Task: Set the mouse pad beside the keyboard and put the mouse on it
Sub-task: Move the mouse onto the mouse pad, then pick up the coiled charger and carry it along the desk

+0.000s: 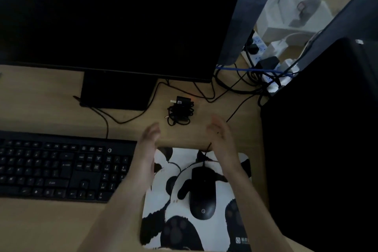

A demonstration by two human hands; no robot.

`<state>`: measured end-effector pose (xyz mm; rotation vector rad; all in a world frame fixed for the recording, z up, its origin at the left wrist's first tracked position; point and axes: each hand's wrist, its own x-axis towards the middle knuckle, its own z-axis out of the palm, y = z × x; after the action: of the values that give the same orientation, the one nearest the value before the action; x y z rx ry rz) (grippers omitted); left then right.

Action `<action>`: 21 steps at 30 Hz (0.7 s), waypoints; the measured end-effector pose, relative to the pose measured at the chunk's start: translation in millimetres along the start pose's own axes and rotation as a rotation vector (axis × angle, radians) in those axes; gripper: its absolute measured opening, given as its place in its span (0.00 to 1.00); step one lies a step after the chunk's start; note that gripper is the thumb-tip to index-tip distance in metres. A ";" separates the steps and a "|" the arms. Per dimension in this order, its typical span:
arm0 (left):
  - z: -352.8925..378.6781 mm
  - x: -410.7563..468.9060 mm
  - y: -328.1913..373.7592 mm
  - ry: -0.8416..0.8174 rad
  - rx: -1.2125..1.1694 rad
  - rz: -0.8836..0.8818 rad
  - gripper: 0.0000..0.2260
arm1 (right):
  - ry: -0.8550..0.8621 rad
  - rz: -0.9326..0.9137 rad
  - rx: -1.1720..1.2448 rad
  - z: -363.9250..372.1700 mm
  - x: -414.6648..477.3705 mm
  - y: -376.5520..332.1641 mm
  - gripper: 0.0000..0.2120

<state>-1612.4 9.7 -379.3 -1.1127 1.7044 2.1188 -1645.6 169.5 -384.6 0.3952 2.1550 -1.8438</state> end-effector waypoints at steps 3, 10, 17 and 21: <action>21.0 46.7 30.1 0.000 0.127 0.078 0.20 | -0.012 0.171 0.161 14.6 35.7 -13.8 0.20; 32.8 82.4 37.7 -0.110 0.218 0.107 0.18 | -0.185 0.177 0.138 33.7 65.1 -27.0 0.15; 31.2 71.3 31.9 -0.154 0.219 0.127 0.18 | -0.120 0.138 0.189 39.6 56.6 -15.5 0.19; 24.5 59.6 21.8 -0.143 0.194 0.110 0.19 | -0.106 0.150 0.160 39.2 40.6 -6.7 0.24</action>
<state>-1677.0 7.8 -400.9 -0.8126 1.8926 1.9885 -1684.3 130.9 -399.8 0.4685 1.8629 -1.9131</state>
